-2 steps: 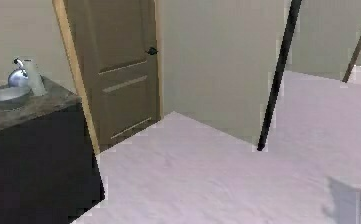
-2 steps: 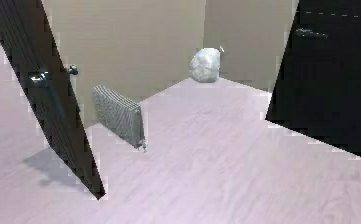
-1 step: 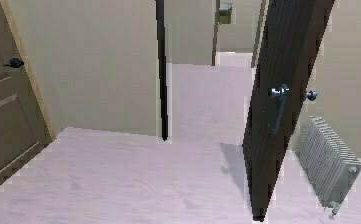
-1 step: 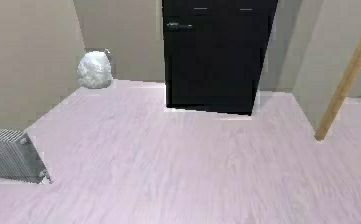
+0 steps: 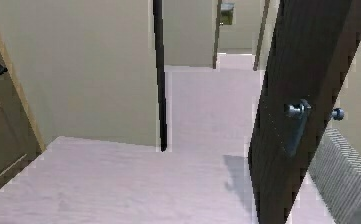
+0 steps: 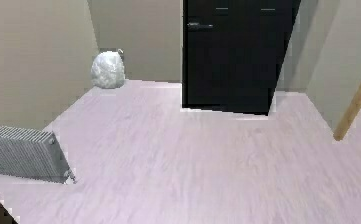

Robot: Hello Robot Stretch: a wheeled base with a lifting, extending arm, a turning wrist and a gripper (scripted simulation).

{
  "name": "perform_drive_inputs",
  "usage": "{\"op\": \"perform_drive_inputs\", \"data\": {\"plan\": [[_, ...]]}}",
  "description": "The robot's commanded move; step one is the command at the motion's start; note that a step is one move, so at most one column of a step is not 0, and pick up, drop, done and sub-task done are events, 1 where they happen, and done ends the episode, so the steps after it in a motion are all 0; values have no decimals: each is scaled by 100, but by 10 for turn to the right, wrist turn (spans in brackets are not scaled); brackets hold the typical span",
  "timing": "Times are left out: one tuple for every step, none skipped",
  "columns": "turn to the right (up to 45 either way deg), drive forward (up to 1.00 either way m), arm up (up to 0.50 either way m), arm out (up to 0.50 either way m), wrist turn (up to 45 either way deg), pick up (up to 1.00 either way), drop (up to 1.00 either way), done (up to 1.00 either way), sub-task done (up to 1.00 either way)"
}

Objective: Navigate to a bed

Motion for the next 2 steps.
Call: {"op": "perform_drive_inputs", "data": {"plan": [[60,0,0,0,0,0,0,0,0],[0,75,0,0,0,0,0,0,0]]}}
